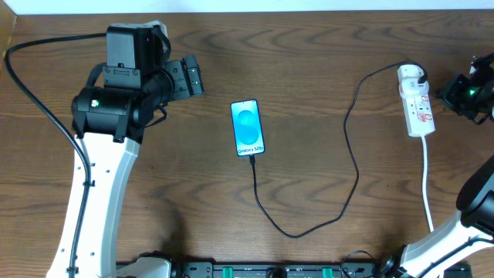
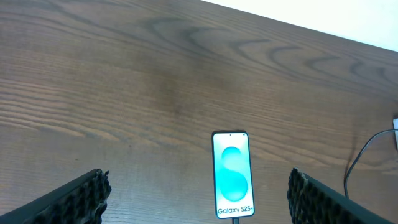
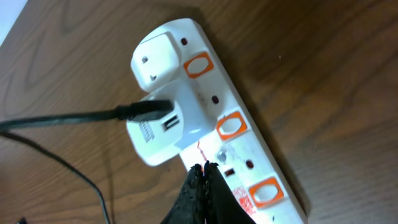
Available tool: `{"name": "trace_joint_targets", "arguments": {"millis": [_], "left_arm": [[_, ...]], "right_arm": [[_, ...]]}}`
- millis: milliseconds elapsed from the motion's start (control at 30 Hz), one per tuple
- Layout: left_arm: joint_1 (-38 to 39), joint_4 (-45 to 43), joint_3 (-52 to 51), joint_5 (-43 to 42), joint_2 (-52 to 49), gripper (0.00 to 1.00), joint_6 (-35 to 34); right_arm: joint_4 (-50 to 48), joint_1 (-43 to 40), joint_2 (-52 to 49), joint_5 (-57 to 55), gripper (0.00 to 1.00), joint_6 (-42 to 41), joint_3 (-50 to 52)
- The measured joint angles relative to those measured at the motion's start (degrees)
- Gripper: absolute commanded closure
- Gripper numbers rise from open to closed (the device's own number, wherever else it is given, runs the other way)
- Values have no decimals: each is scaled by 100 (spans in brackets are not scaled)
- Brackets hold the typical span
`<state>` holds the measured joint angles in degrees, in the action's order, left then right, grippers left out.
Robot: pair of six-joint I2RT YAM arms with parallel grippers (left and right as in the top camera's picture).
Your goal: Plug charger to phone and switch on socket
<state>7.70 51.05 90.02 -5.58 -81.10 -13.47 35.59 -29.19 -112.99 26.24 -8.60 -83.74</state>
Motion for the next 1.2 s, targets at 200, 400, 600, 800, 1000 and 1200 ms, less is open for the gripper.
{"name": "trace_joint_targets", "arguments": {"millis": [200, 400, 600, 800, 1000, 1200], "left_arm": [[0, 0, 0, 0, 0, 7, -2], [0, 0, 0, 0, 0, 7, -2], [0, 0, 0, -2, 0, 7, -2], [0, 0, 0, -2, 0, 7, -2], [0, 0, 0, -2, 0, 7, -2], [0, 0, 0, -2, 0, 7, -2]], "right_arm": [[-136, -4, -273, -9, 99, -2, 0], [-444, -4, -442, -9, 99, -11, 0], [-623, -4, -575, -11, 99, -92, 0], [-721, 4, -581, -9, 99, -125, 0], [-758, 13, -710, -9, 99, -146, 0], [-811, 24, -927, 15, 99, -160, -15]]}}
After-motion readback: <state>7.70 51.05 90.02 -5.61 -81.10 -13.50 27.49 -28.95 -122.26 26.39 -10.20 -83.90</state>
